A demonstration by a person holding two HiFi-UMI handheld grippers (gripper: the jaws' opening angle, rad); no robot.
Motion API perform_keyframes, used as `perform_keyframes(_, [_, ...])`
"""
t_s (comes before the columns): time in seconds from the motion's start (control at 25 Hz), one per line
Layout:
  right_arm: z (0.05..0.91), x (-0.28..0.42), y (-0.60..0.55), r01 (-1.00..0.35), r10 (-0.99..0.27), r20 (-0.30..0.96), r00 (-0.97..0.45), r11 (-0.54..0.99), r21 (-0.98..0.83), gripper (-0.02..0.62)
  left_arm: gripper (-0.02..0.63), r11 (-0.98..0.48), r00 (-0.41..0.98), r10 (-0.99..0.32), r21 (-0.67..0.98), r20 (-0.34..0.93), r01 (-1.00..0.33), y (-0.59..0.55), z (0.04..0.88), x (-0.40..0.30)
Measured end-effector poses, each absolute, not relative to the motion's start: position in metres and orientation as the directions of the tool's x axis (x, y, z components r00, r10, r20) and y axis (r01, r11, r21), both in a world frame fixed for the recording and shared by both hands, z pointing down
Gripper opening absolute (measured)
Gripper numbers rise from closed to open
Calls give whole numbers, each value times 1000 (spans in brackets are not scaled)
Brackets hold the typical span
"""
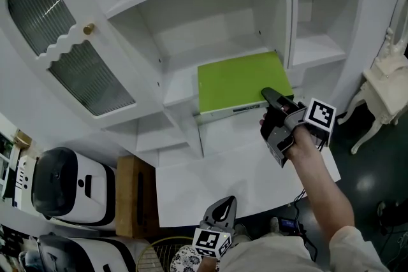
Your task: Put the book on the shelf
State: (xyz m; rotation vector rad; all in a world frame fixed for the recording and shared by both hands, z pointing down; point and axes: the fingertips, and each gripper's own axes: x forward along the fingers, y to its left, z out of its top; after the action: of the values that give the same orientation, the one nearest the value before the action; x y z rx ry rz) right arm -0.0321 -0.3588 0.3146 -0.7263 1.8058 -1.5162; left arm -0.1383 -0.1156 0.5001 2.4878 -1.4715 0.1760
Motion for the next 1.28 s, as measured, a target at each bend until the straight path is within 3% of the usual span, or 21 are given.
perform_keyframes(0.6, [324,-42,-390,49,-804,-102,-586,90,-995,146,3,-461,483,-849,147,214,-875,-121,497,-142])
perform_keyframes(1.28, [317,-51,-417,97,-809,-148,-569,113,-989,146,3,-445,468,-858,150,212,-883,-128,497,-152])
